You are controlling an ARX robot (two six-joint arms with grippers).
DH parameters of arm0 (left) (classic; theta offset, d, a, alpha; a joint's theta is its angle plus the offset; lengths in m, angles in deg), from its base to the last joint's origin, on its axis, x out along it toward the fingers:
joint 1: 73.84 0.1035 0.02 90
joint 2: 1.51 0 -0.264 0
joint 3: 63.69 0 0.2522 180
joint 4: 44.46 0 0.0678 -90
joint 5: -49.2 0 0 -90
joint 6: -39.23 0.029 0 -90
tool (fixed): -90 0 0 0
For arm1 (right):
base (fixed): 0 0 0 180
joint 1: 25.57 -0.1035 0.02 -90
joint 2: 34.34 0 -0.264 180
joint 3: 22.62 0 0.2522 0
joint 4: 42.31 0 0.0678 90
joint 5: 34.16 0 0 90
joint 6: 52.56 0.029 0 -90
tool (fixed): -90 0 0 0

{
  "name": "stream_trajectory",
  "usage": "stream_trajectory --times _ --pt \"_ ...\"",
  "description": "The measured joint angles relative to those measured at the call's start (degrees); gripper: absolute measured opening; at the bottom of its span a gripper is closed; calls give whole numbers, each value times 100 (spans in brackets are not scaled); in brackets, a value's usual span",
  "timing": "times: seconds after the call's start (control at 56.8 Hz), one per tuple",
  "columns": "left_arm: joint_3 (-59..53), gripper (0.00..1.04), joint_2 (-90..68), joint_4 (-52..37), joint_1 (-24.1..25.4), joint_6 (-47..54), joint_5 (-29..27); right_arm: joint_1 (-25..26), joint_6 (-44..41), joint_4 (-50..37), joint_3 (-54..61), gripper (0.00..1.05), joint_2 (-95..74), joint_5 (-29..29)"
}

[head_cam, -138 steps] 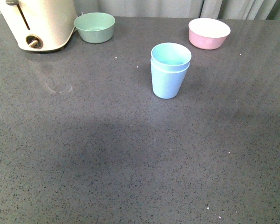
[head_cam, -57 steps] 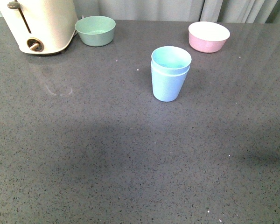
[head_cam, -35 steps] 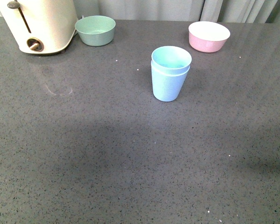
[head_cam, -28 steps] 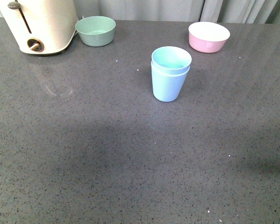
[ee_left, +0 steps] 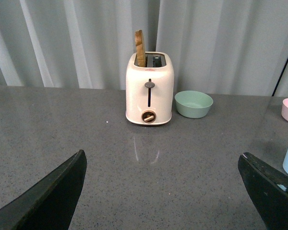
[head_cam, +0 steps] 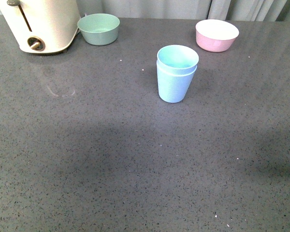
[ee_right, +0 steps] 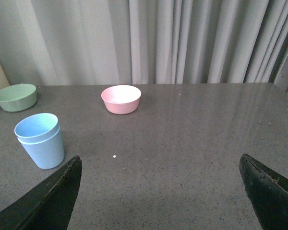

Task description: Stack blue cups with both arms

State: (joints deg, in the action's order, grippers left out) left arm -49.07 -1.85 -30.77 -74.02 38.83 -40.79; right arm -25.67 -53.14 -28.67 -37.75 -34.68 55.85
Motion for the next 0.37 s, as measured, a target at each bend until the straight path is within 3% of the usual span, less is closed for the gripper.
stream_trajectory --times 0.37 --pt "0 96 0 0 2 2 0 0 2 2 0 96 0 0"
